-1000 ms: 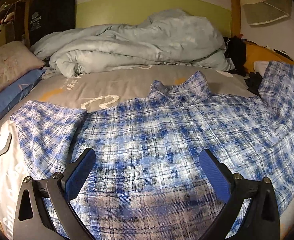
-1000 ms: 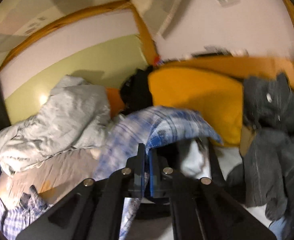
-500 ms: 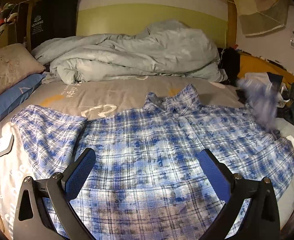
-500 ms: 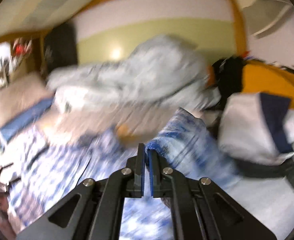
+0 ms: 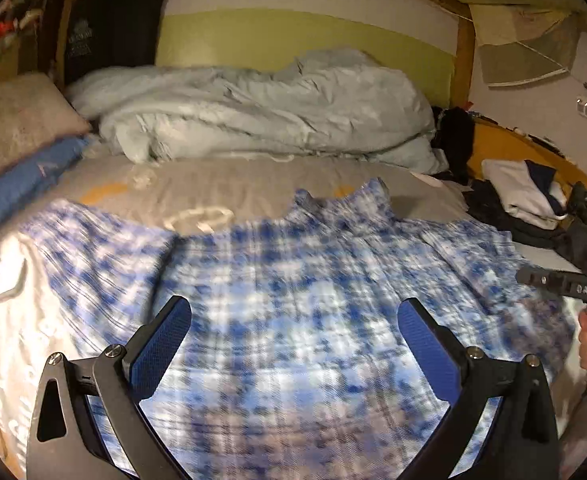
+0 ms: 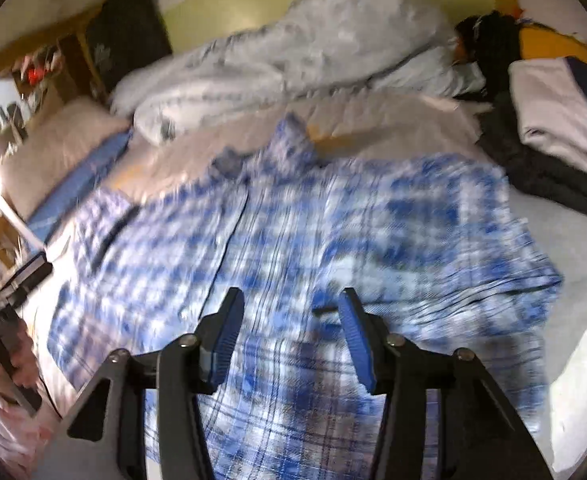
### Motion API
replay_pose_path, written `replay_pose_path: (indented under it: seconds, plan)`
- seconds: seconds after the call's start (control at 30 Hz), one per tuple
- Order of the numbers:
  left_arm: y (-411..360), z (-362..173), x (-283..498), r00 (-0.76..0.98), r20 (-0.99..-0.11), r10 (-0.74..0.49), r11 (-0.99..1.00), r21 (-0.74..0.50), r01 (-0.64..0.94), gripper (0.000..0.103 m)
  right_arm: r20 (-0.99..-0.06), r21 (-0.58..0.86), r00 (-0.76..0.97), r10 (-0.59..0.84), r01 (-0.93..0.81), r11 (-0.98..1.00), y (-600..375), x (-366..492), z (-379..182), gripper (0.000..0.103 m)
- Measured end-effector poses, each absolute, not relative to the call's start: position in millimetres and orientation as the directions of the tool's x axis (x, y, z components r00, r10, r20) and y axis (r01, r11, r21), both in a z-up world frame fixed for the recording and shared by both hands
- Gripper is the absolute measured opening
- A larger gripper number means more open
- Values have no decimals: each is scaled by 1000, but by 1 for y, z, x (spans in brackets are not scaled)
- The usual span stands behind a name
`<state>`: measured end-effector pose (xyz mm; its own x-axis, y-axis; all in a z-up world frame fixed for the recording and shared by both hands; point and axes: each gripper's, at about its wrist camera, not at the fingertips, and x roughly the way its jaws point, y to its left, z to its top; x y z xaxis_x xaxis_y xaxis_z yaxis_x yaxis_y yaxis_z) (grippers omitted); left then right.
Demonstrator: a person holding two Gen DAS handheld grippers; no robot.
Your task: Fold large clothes
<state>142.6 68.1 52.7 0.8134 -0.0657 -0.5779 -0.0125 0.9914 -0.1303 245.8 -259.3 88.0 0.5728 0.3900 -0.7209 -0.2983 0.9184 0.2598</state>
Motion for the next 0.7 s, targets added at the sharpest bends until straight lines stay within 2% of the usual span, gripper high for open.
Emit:
replay_pose_path:
  seconds: [0.07,0.23,0.43,0.57,0.7]
  plan:
    - [70,51,143,809,-582,-77,989,-150,-13,103,-707,245,612,354,-259,934,-267,248,95,50]
    - [65,50,142,820,-572,-19,996,-80,-33,103,-705,225,671,229,-95,970,-309,268,95,51]
    - [47,51,136,847,-530,-29,999,0,34,103,-749,135,658,85,25,990,-347,292,78,51]
    - [45,48,140,846,-533,-20,999,12,31,103,-771,245,617,156,62,968,-369,301,65,51]
    - [46,40,145,832,-555,-9,1000,13,19,103,-798,212,580,164,16,977,-358,309,53,43]
